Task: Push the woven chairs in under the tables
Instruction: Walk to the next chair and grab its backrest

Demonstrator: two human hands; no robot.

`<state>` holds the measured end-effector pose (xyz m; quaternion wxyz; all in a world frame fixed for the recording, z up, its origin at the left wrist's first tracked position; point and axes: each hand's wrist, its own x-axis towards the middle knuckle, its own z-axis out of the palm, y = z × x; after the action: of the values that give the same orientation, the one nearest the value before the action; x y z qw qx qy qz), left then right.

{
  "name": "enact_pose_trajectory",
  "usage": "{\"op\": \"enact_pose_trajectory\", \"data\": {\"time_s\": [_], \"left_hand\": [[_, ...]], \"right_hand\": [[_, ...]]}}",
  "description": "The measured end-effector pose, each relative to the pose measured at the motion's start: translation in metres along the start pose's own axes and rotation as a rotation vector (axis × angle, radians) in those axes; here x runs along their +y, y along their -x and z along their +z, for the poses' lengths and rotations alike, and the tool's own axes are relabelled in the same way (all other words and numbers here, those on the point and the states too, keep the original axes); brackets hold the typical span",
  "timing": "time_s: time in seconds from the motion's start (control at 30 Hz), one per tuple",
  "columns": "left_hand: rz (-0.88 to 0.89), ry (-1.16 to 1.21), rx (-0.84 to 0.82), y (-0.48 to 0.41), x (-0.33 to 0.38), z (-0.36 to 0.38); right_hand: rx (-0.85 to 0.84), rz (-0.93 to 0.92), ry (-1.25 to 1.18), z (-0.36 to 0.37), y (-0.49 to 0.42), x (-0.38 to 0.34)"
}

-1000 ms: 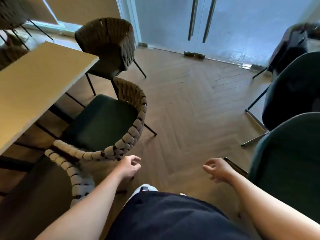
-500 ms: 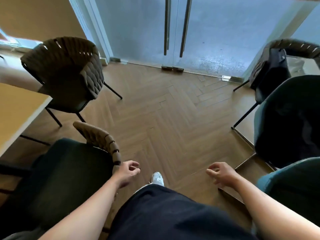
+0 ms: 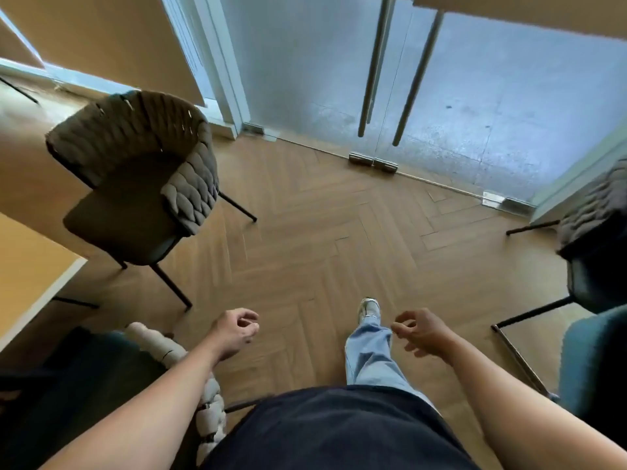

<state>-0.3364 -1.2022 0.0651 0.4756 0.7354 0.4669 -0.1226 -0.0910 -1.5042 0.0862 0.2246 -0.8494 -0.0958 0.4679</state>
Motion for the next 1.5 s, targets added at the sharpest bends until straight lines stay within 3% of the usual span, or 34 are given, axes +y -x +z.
{"op": "enact_pose_trajectory", "data": {"time_s": [0.4, 0.63, 1.03, 1.23, 1.5], "left_hand": [[-0.307, 0.384, 0.263, -0.124, 0.151, -0.029], [-0.36, 0.547, 0.361, -0.207, 0.207, -0.077], [-0.496, 0.914, 0.515, -0.408, 0.217, -0.271], [-0.502, 1.057, 0.681, -0.468, 0.235, -0.37], [-0.823, 1.381, 0.967, -0.556, 0.245, -0.386]], "right_hand": [[-0.164, -0.193, 0.225, -0.189, -0.215, -0.208], [-0.231, -0.31, 0.35, -0.224, -0.31, -0.372], [-0.358, -0.531, 0.598, -0.165, -0.472, -0.702], [-0.484, -0.594, 0.767, -0.107, -0.541, -0.85], [-0.827, -0.782, 1.176, 0.033, -0.618, -1.011]]}}
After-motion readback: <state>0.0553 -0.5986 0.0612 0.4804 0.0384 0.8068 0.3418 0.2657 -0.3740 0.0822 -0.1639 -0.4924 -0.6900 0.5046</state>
